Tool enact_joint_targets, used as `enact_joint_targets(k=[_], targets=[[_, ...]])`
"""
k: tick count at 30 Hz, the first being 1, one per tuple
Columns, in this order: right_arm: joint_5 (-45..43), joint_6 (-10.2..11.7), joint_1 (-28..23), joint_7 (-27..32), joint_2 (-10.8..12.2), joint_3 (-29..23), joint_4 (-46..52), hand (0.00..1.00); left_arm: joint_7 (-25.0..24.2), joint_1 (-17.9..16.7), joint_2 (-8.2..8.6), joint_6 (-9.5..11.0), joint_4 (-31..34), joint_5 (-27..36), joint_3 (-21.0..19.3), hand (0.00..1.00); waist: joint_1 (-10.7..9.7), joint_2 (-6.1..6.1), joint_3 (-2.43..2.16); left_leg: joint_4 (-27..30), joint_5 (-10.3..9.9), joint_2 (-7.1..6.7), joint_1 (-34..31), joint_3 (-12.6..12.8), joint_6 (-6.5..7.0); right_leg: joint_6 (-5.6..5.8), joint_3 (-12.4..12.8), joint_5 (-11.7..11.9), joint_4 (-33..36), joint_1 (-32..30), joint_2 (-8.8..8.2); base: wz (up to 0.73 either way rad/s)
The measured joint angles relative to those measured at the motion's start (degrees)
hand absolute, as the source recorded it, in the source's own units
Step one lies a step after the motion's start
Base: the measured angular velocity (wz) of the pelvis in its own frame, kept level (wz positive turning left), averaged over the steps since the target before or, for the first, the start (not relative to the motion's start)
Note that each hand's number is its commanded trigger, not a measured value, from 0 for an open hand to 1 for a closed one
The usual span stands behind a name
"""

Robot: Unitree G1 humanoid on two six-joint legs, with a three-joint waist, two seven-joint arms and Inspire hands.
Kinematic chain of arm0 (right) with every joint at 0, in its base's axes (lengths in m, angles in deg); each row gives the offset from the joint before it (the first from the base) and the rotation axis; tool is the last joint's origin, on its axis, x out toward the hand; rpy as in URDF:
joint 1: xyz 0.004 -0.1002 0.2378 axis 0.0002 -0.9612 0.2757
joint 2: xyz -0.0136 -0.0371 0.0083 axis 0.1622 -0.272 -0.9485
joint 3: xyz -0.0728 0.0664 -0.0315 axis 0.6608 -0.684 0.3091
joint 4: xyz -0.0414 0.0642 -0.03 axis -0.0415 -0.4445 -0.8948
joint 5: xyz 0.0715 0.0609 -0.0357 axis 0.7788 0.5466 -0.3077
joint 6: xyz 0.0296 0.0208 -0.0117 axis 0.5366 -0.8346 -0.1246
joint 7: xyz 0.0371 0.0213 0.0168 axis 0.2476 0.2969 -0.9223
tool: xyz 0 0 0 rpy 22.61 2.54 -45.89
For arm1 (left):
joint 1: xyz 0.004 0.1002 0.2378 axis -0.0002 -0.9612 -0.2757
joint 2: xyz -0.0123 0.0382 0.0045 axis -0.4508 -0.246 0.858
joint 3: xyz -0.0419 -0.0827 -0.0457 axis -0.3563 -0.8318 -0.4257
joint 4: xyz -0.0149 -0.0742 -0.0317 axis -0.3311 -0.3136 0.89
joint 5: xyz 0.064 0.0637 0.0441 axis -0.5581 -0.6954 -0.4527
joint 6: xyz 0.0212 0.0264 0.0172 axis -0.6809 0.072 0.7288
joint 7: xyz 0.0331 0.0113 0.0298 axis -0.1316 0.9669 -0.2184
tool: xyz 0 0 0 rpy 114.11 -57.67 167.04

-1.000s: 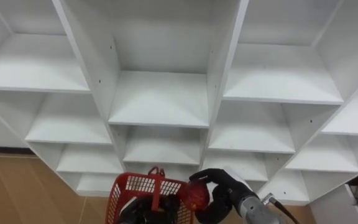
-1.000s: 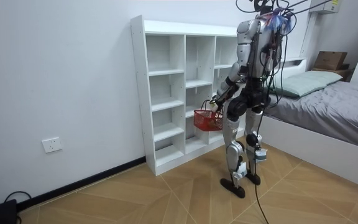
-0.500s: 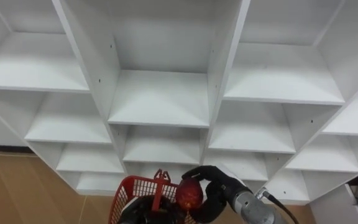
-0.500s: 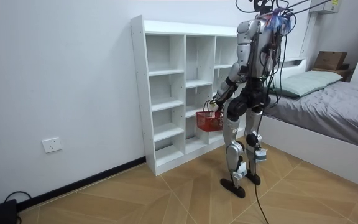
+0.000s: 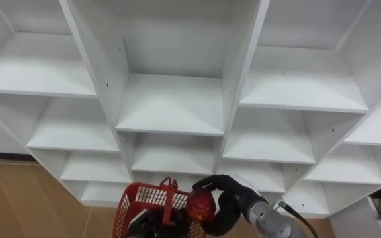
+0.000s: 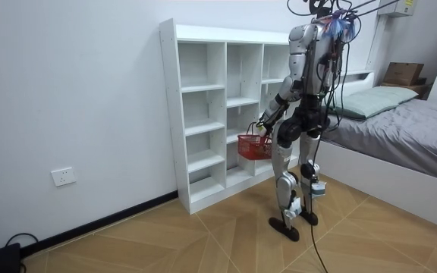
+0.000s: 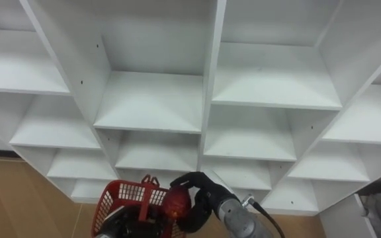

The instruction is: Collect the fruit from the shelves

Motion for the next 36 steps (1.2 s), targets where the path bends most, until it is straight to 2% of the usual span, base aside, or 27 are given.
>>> enact_joint_targets(k=[13, 14, 17, 20, 23, 24, 25, 27, 32, 36], targets=[[-1.1, 0.0, 0.0, 0.0, 0.0, 0.0, 0.0, 1.00, 0.0, 0.0, -0.05, 0.0, 0.0, 0.0, 0.0, 1.00, 0.0, -0.14, -0.09, 0.1, 0.0, 0.00, 0.0, 0.0, 0.00, 0.00, 0.0, 0.0, 0.0, 0.1, -0.02, 0.00], [-1.1, 0.0, 0.0, 0.0, 0.0, 0.1, 0.0, 0.97, 0.0, 0.0, -0.05, 0.0, 0.0, 0.0, 0.0, 1.00, 0.0, -0.14, -0.09, 0.1, 0.0, 0.00, 0.0, 0.0, 0.00, 0.00, 0.0, 0.0, 0.0, 0.1, -0.02, 0.00], [-1.1, 0.0, 0.0, 0.0, 0.0, 0.1, 0.0, 0.68, 0.0, 0.0, -0.05, 0.0, 0.0, 0.0, 0.0, 1.00, 0.0, -0.13, -0.08, 0.1, 0.0, 0.01, 0.0, -0.1, 0.00, 0.00, 0.0, 0.0, 0.0, 0.1, -0.02, 0.00], [-1.1, 0.0, 0.0, 0.0, 0.0, 0.2, 0.0, 0.71, 0.0, 0.0, -0.06, 0.0, 0.0, 0.0, 0.0, 1.00, 0.0, -0.11, -0.07, 0.1, 0.0, 0.01, 0.0, -0.1, 0.00, 0.00, -0.1, 0.0, 0.1, 0.1, -0.01, 0.00], [-1.1, 0.0, 0.0, 0.0, 0.0, 0.2, 0.0, 0.66, 0.0, 0.0, -0.09, 0.0, 0.0, 0.0, 0.0, 1.00, 0.0, -0.10, -0.06, 0.1, 0.0, 0.01, 0.0, -0.1, 0.00, 0.00, -0.1, 0.0, 0.1, 0.1, -0.01, 0.00], [-1.1, 0.0, 0.0, 0.0, 0.0, 0.2, 0.0, 0.57, 0.0, 0.0, -0.10, 0.0, 0.0, 0.0, 0.0, 1.00, 0.0, -0.09, -0.05, 0.1, 0.0, 0.01, 0.0, -0.1, 0.00, 0.00, -0.1, 0.0, 0.1, 0.1, -0.01, 0.00], [-1.1, 0.0, 0.0, 0.0, 0.0, 0.2, 0.0, 0.30, 0.0, 0.0, -0.11, 0.0, 0.0, 0.0, 0.0, 1.00, 0.0, -0.08, -0.05, 0.1, 0.0, 0.01, 0.0, -0.1, 0.00, -0.01, -0.1, 0.0, 0.1, 0.1, -0.01, 0.00], [-1.1, 0.0, 0.0, 0.0, 0.0, 0.3, 0.0, 0.00, 0.0, 0.0, -0.12, 0.0, 0.0, 0.0, 0.0, 1.00, 0.0, -0.06, -0.04, 0.1, 0.0, 0.01, 0.0, -0.2, 0.00, -0.01, -0.1, 0.0, 0.1, 0.1, -0.01, 0.00], [-1.1, 0.0, 0.0, 0.1, 0.0, 0.3, 0.0, 0.00, 0.1, 0.0, -0.16, 0.0, 0.0, -0.1, 0.0, 1.00, 0.0, 0.03, 0.02, 0.1, 0.0, 0.01, 0.0, -0.2, 0.00, -0.01, -0.1, 0.0, 0.1, 0.1, 0.00, 0.00], [-1.1, 0.0, 0.0, 0.2, -0.1, 0.3, 0.0, 0.00, 0.1, 0.0, -1.06, 0.0, -0.7, -0.1, 0.0, 1.00, 0.0, 0.05, 0.03, 0.1, 0.0, 0.02, 0.0, -0.2, 0.00, -0.01, -0.2, 0.0, 0.1, 0.1, 0.00, 0.00]])
